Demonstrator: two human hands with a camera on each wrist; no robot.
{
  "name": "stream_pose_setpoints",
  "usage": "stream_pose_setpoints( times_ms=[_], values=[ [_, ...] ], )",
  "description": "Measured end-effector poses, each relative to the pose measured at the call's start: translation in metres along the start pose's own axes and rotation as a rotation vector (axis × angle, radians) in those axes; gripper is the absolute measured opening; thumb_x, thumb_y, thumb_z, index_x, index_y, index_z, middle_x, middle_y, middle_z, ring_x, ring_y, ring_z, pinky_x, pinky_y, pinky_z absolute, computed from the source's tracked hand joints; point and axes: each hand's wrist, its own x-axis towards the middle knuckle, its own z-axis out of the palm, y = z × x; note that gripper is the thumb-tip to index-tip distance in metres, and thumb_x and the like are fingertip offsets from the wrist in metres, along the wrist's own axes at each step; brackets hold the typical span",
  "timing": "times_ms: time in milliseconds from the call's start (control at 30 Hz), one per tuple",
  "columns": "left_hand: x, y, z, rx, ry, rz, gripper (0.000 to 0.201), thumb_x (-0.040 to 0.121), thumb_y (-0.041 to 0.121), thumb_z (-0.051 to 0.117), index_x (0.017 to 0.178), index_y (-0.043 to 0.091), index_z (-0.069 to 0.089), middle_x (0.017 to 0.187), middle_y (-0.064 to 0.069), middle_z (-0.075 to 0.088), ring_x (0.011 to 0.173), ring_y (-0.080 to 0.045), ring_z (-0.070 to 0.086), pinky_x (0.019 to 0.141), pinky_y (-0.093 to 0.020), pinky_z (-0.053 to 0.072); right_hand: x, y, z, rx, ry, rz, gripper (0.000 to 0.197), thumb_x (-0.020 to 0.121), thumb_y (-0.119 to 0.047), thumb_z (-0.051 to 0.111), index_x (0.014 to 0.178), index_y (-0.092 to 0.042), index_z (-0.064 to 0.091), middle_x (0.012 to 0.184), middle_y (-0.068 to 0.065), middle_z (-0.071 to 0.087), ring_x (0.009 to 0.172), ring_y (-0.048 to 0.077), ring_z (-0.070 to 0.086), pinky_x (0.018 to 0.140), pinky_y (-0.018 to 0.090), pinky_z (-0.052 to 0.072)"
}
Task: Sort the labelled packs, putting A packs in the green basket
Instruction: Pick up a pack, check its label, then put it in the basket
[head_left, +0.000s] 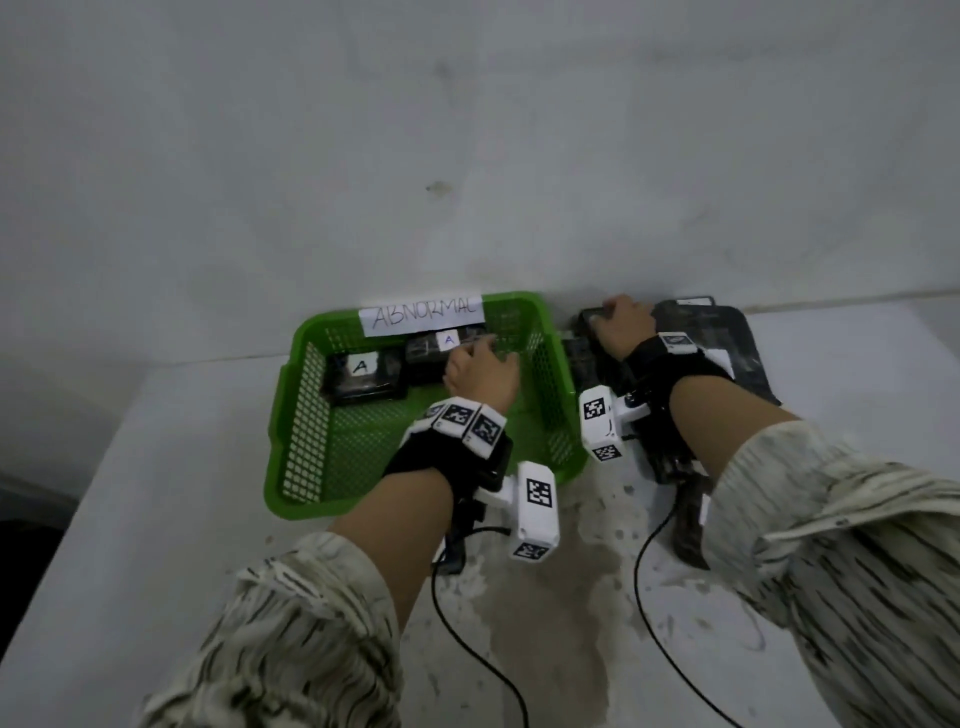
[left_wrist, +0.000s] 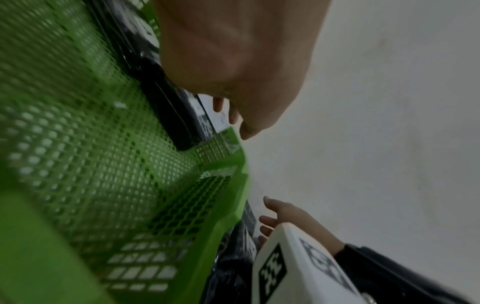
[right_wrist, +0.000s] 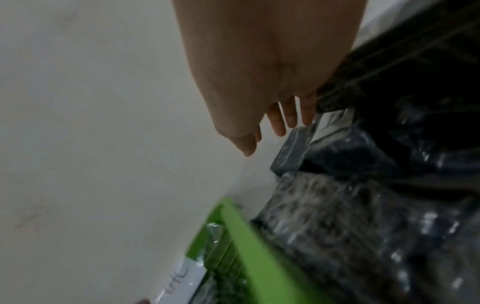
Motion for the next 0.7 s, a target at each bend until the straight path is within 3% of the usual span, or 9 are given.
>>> stream_pose_setpoints(
  times_ms=[133,333,467,633,700],
  values=[
    [-0.002,0.025,0.035,-0.020,-0.142,0.044,0.053,0.098,0.031,0.042,0.146,0.017,0.026,0.154,-0.012,0.017,0.142,-0.031,0.015,0.117,-0.042,0.014,0.014,0.021,-0.001,-0.143,-0.063,0.026,0.053,0.088,-0.034,0.058,0.134,-0.010,0.046,0.139,0.026,0.043,0.128,0.041,0.041,0.105,0.039,0.035],
    [0.015,0.039,0.046,-0.017,-0.194,-0.003,0.063,0.098,0.028,0.041,0.151,0.018,0.009,0.158,-0.009,0.009,0.144,-0.032,0.008,0.117,-0.042,0.010,0.037,0.018,0.002,-0.188,-0.128,0.014,0.068,0.082,-0.047,0.064,0.137,-0.013,0.041,0.138,0.028,0.041,0.128,0.044,0.038,0.105,0.042,0.035],
    [0.024,0.037,0.048,0.031,-0.227,0.052,0.058,0.099,0.028,0.039,0.151,0.023,0.012,0.158,-0.002,0.012,0.145,-0.031,0.006,0.116,-0.044,0.009,0.044,0.013,0.008,-0.200,-0.113,0.023,0.073,0.077,-0.051,0.068,0.131,-0.012,0.040,0.138,0.026,0.037,0.130,0.043,0.035,0.107,0.045,0.032],
    [0.024,0.035,0.046,0.033,-0.229,0.087,0.052,0.099,0.028,0.038,0.148,0.028,0.021,0.157,0.001,0.017,0.144,-0.032,0.006,0.116,-0.049,0.010,0.045,0.012,0.012,-0.135,-0.030,0.031,0.054,0.081,-0.041,0.063,0.124,-0.014,0.043,0.132,0.024,0.043,0.124,0.044,0.041,0.103,0.048,0.034],
    [0.025,0.035,0.044,0.021,-0.249,0.074,0.052,0.099,0.027,0.039,0.148,0.029,0.022,0.156,-0.002,0.021,0.143,-0.034,0.010,0.116,-0.048,0.018,0.041,0.011,0.009,-0.028,0.012,0.046,0.054,0.081,-0.042,0.062,0.123,-0.013,0.043,0.130,0.024,0.044,0.122,0.043,0.043,0.101,0.046,0.036]
  ],
)
